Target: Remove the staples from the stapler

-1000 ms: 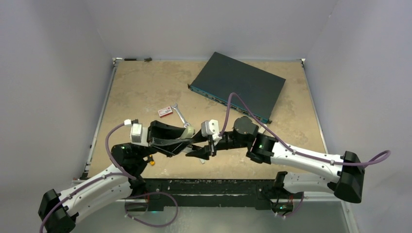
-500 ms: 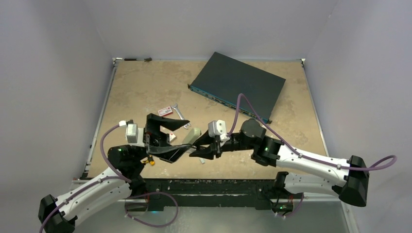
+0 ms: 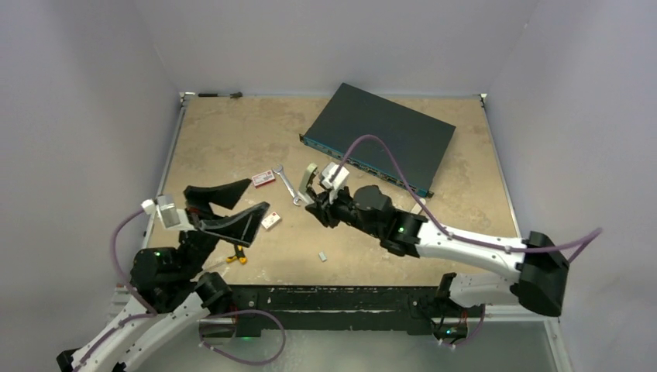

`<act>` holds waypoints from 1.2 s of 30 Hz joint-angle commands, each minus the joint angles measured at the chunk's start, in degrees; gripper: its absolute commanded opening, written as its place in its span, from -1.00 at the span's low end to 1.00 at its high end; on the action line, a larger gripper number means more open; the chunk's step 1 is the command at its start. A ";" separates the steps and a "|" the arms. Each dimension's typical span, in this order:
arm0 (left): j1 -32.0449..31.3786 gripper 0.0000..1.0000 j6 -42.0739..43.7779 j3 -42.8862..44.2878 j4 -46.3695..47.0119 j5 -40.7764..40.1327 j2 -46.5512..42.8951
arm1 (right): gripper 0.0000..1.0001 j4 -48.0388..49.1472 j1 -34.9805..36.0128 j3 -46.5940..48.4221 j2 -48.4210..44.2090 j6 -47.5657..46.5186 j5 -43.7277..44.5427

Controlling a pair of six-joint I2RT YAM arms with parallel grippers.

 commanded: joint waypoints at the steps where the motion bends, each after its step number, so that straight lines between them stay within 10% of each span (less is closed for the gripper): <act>1: -0.09 1.00 -1.26 4.50 -19.09 -15.89 -4.71 | -1.00 -0.29 -4.61 6.08 8.53 3.03 9.28; 26: -0.11 1.00 0.08 7.42 -26.09 -17.30 -1.65 | -0.95 -1.57 -16.94 26.41 48.10 7.04 6.75; 36: -0.12 1.00 0.56 7.84 -28.03 -19.44 -3.81 | -0.37 -4.69 -16.94 28.61 52.65 9.26 12.98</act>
